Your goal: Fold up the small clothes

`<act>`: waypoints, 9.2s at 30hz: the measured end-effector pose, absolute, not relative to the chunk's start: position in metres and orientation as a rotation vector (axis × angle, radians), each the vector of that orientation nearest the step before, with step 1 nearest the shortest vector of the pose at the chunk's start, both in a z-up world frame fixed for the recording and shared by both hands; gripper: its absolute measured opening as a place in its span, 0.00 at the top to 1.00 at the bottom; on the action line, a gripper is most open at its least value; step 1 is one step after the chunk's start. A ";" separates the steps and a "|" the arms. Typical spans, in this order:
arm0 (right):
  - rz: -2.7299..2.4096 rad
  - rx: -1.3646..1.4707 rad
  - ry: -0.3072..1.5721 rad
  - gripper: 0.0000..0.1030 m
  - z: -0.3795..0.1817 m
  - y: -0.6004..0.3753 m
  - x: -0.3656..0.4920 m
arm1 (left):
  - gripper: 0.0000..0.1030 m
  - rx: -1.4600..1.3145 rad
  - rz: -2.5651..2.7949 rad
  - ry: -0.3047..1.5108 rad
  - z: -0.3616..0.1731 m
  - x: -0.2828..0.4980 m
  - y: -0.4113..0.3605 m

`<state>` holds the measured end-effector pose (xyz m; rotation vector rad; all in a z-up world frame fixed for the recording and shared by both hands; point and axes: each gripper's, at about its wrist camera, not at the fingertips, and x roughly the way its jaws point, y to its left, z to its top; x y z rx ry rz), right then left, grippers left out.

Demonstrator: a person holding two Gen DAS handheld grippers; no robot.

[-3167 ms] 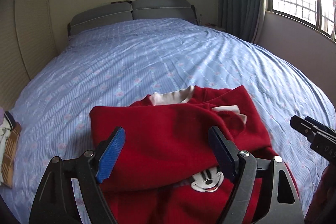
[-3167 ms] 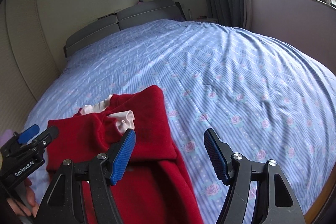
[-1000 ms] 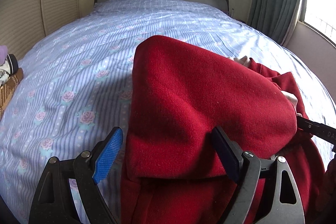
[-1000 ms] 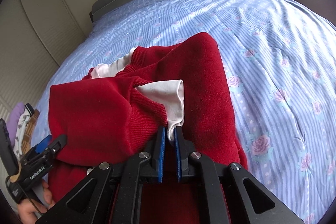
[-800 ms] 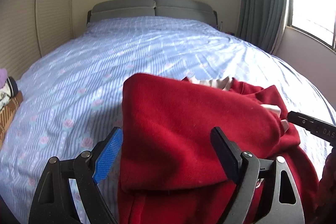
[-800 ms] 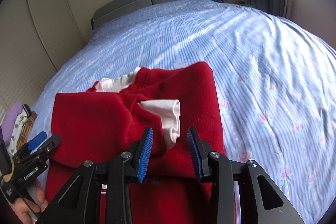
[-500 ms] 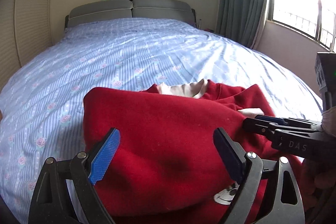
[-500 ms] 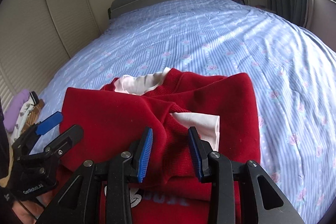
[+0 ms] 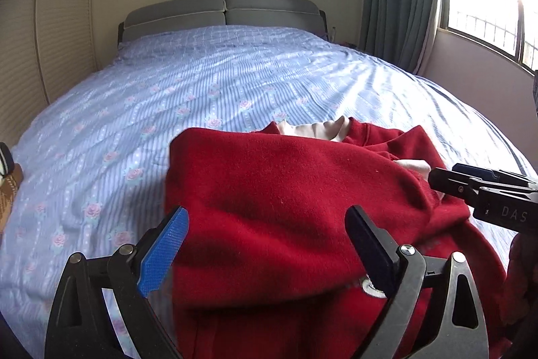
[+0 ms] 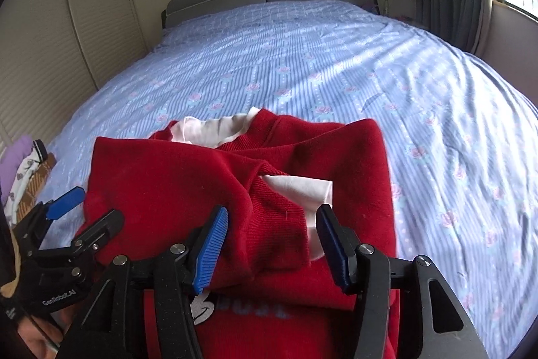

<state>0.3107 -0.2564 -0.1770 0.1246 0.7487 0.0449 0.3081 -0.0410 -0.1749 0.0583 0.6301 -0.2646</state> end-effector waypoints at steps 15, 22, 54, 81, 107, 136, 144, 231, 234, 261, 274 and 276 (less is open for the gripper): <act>-0.128 0.163 0.678 0.27 -0.147 -0.279 0.126 | 0.08 0.021 -0.142 0.676 -0.162 0.142 0.017; -0.185 0.156 0.692 0.27 -0.165 -0.287 0.089 | 0.08 -0.006 -0.109 0.729 -0.196 0.110 0.017; -0.129 0.327 0.929 0.37 -0.251 -0.297 0.081 | 0.44 -0.133 -0.155 0.902 -0.254 0.106 0.022; 0.019 0.423 0.829 0.88 -0.212 -0.300 0.063 | 0.93 -0.203 -0.250 0.838 -0.217 0.084 0.027; 0.094 0.597 0.460 0.88 -0.093 -0.328 0.148 | 0.93 -0.349 -0.275 0.509 -0.092 0.212 0.030; -0.040 0.538 0.628 0.87 -0.189 -0.355 0.388 | 0.91 -0.225 -0.188 0.691 -0.190 0.428 -0.015; -0.052 0.486 0.591 0.50 -0.169 -0.358 0.375 | 0.87 -0.141 -0.236 0.680 -0.172 0.414 -0.017; -0.132 0.464 0.670 0.20 -0.183 -0.347 0.223 | 0.35 -0.038 -0.248 0.629 -0.164 0.292 -0.031; -0.114 0.595 0.696 0.20 -0.202 -0.353 0.209 | 0.35 -0.050 -0.215 0.631 -0.164 0.279 -0.027; -0.005 0.908 0.628 0.63 -0.250 -0.340 0.287 | 0.33 -0.108 -0.149 0.694 -0.179 0.288 -0.015; -0.139 0.265 0.508 0.71 -0.141 -0.242 0.292 | 0.33 -0.146 -0.024 0.683 -0.145 0.272 0.057; -0.146 0.194 0.491 0.71 -0.129 -0.223 0.294 | 0.33 -0.156 0.003 0.671 -0.138 0.268 0.074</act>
